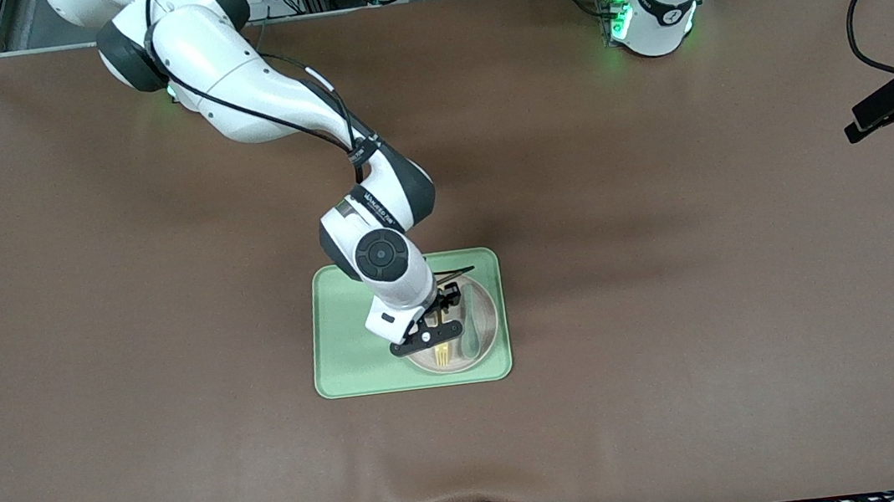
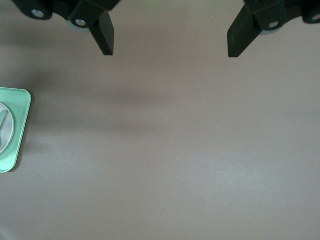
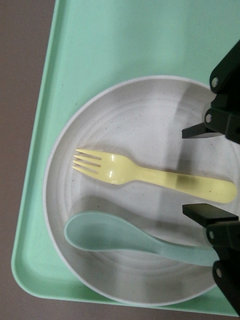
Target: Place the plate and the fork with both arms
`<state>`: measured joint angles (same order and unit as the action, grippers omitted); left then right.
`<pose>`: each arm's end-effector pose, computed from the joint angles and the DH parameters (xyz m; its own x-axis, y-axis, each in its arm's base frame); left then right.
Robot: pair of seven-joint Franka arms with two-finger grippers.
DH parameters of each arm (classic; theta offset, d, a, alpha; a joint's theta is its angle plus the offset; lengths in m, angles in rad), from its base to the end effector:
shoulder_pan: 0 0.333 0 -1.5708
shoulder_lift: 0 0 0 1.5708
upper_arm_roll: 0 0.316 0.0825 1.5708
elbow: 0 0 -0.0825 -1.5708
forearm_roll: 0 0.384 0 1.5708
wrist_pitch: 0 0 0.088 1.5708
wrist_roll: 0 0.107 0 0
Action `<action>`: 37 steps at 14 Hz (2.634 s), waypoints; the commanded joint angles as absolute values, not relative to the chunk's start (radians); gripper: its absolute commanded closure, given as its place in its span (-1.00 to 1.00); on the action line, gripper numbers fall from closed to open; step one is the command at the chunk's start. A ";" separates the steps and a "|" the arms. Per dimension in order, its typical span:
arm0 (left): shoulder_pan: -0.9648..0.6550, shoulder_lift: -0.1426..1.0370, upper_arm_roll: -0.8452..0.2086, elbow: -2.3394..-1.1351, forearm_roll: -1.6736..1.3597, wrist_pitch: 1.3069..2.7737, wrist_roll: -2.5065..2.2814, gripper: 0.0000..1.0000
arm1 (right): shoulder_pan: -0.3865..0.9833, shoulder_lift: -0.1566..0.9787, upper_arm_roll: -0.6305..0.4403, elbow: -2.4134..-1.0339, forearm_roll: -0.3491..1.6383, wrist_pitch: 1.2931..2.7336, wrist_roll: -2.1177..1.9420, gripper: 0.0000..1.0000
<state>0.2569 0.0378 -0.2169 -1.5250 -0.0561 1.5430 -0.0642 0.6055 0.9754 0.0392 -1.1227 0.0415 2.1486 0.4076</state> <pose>0.5630 0.0188 0.6232 0.9945 0.1023 -0.0229 0.1036 -0.9926 0.0628 0.6238 0.4592 0.2180 0.9806 0.1952 0.0185 0.1961 -0.9771 -0.0824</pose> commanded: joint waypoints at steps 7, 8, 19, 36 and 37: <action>0.245 0.020 -0.267 -1.528 -0.035 1.543 -0.063 -1.00 | 0.623 1.003 0.035 -1.131 0.038 2.158 0.463 -0.10; 0.245 0.018 -0.273 -1.528 -0.035 1.552 -0.063 -1.00 | 0.626 1.005 0.035 -1.131 0.038 2.158 0.463 -0.10; 0.046 0.014 -0.069 -1.500 -0.031 1.543 -0.074 -1.00 | 0.640 1.015 0.035 -1.118 0.037 2.157 0.495 0.06; -0.071 -0.101 -0.014 -1.614 0.055 1.531 -0.080 -1.00 | 0.566 0.942 0.044 -1.065 0.072 1.994 0.537 1.00; -0.071 -0.103 -0.014 -1.615 0.055 1.531 -0.080 -1.00 | 0.560 0.939 0.044 -1.065 0.074 1.988 0.534 1.00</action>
